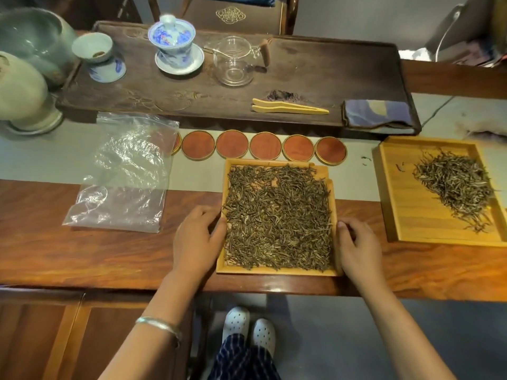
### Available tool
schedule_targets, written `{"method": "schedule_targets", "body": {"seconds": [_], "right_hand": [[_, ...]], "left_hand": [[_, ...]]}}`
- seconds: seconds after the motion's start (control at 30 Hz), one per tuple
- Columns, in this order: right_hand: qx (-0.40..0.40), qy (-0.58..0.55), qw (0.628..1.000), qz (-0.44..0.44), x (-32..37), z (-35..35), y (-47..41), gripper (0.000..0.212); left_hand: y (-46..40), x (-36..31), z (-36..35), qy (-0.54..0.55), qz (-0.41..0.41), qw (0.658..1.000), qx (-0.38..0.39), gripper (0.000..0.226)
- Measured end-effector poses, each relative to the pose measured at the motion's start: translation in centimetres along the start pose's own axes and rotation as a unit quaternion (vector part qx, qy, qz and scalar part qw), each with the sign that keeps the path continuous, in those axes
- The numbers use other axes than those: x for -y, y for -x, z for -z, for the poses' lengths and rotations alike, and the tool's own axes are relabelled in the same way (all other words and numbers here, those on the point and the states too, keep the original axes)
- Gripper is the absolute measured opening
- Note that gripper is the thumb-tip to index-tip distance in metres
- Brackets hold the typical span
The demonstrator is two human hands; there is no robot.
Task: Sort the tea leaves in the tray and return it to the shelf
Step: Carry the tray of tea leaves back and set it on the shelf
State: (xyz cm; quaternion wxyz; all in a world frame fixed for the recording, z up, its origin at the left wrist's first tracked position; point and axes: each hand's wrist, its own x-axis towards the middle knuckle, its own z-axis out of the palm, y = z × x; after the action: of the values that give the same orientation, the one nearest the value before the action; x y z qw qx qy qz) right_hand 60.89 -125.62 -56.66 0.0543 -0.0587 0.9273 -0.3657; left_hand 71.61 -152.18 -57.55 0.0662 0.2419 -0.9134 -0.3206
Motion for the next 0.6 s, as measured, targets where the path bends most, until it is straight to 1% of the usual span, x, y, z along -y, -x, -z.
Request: {"method": "schedule_targets", "body": {"seconds": [0.1, 0.2, 0.27, 0.33, 0.4, 0.5, 0.6], "right_hand": [[-0.019, -0.047, 0.999, -0.015, -0.7, -0.2, -0.1, 0.017], [0.0, -0.12, 0.991, -0.059, -1.0, -0.3, -0.4, 0.017], [0.0, -0.149, 0.987, -0.058, -0.8, 0.0, -0.3, 0.016], [-0.005, -0.18, 0.982, -0.053, -0.3, 0.5, -0.2, 0.026], [-0.002, -0.206, 0.977, -0.058, 0.1, 1.2, -0.2, 0.029], [-0.007, -0.238, 0.969, -0.063, 0.8, 2.7, -0.3, 0.026], [-0.021, -0.289, 0.954, -0.072, 2.1, 5.3, -0.5, 0.016]], "left_hand": [[0.2, -0.6, 0.0, 0.036, 0.021, 0.999, 0.003, 0.038], [0.2, -0.8, 0.2, 0.107, 0.023, 0.994, 0.003, 0.037], [0.2, -0.9, 0.3, 0.147, 0.04, 0.988, 0.008, 0.033], [0.1, -1.0, 0.5, 0.169, 0.046, 0.984, 0.016, 0.032], [0.3, -1.3, 0.9, 0.203, 0.049, 0.978, 0.021, 0.033], [0.3, -2.7, 2.3, 0.275, 0.047, 0.96, 0.018, 0.034], [0.0, -4.9, 4.4, 0.311, 0.04, 0.949, 0.024, 0.035]]}}
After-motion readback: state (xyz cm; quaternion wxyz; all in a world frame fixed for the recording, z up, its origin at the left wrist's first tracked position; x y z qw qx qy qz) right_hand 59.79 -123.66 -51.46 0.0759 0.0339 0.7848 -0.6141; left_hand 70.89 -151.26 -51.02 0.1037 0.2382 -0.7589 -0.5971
